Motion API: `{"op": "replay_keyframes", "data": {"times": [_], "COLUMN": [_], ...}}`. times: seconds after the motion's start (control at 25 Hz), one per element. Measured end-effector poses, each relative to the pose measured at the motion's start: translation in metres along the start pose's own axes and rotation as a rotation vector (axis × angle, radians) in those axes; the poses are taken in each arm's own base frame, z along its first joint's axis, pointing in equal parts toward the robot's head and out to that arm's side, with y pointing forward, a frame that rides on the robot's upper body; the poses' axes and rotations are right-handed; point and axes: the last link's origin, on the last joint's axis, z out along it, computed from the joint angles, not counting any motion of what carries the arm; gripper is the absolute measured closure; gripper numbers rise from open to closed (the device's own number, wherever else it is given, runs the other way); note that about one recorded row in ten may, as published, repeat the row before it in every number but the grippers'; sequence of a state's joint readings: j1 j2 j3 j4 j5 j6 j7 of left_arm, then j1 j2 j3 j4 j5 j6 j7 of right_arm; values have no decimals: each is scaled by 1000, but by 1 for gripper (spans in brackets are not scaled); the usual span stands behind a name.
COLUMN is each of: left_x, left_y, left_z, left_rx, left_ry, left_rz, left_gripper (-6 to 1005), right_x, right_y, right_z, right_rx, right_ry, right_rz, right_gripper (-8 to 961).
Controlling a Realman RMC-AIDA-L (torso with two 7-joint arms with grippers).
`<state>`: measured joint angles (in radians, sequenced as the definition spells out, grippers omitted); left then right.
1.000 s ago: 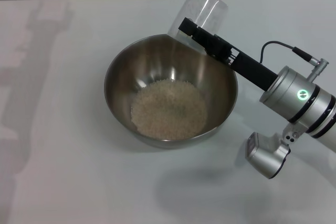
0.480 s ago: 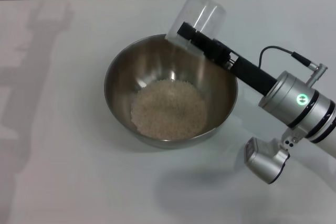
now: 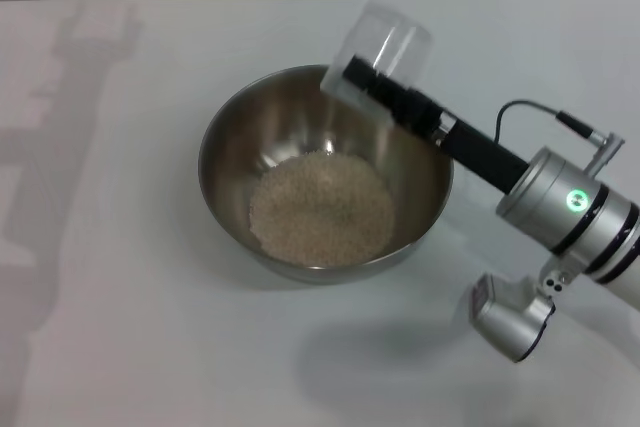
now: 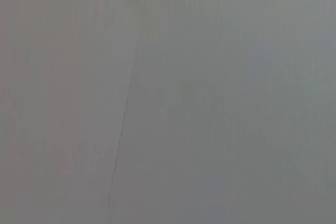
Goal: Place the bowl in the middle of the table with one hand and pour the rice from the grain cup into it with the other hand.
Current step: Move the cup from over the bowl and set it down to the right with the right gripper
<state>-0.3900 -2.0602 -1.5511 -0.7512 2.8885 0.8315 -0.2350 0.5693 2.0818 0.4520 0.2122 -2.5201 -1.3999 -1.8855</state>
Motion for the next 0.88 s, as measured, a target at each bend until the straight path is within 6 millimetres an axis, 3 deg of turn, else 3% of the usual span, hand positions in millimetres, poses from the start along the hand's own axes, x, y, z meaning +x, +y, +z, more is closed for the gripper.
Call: {"op": "replay_keyframes", "data": {"times": [0.12, 0.52, 0.72, 0.8, 0.88], "left_x": [0, 1, 3, 3, 3], "left_y": [-1, 1, 1, 1, 1], "left_z": [-1, 0, 0, 0, -1], "left_rx": [1, -4, -5, -5, -4], "left_ry": [0, 8, 14, 13, 13], "left_rz": [-1, -13, -10, -12, -15], "left_gripper": [274, 274, 274, 274, 274], "right_x": [7, -2, 5, 3, 13], "right_y": [0, 0, 0, -1, -3], "right_z": [1, -1, 1, 1, 5], "right_rx": [-1, -3, -2, -1, 14], "right_ry": [41, -2, 37, 32, 113], "right_rz": [7, 26, 37, 60, 163], "right_gripper": [954, 953, 953, 953, 953]}}
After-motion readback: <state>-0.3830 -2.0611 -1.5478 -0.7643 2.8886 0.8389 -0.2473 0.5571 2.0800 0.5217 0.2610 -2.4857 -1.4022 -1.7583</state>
